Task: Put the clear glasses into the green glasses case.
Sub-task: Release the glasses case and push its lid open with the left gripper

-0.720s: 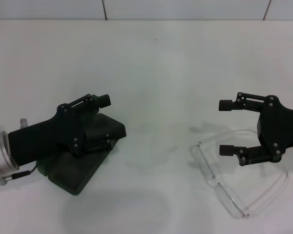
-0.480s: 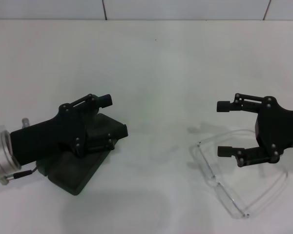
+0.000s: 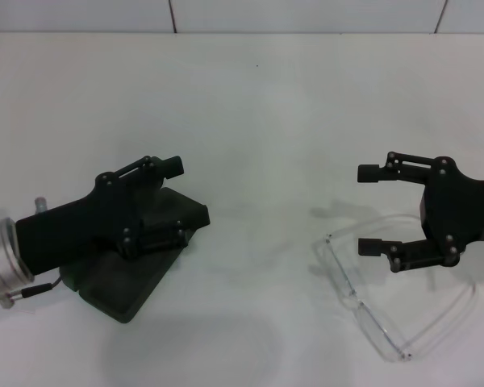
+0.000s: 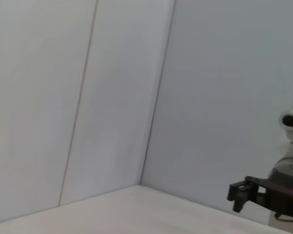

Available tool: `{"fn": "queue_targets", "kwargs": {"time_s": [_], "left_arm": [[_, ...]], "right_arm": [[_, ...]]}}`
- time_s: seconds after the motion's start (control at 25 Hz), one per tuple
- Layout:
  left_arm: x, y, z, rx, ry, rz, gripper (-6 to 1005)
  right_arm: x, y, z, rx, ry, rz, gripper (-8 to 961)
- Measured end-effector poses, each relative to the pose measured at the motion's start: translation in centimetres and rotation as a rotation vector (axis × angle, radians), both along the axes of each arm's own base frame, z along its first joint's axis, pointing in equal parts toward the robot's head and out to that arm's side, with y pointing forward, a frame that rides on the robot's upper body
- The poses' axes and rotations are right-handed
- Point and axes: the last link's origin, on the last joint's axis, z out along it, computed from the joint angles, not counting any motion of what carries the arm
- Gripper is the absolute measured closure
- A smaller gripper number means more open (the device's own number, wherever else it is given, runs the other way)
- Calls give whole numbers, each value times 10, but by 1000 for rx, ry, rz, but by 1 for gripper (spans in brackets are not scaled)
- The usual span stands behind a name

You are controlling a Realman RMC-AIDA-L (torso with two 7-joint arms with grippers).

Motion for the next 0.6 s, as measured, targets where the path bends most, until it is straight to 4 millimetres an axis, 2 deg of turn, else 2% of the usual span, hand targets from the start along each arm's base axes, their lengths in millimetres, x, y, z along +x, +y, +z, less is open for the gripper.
{"fn": "queue_targets", "kwargs": {"time_s": [0.12, 0.16, 0.28, 0.6], "left_arm": [[-2, 2, 4, -12, -4, 21, 109], [-8, 9, 17, -37, 3, 67, 109], [-12, 15, 23, -61, 42, 93, 110], [-27, 32, 21, -91, 208, 220, 110]], "right_arm": [[0, 0, 0, 2, -2, -2, 81], [0, 0, 0, 2, -2, -2, 81], [1, -1, 1, 0, -1, -3, 81], [4, -1, 2, 3, -4, -13, 80]]}}
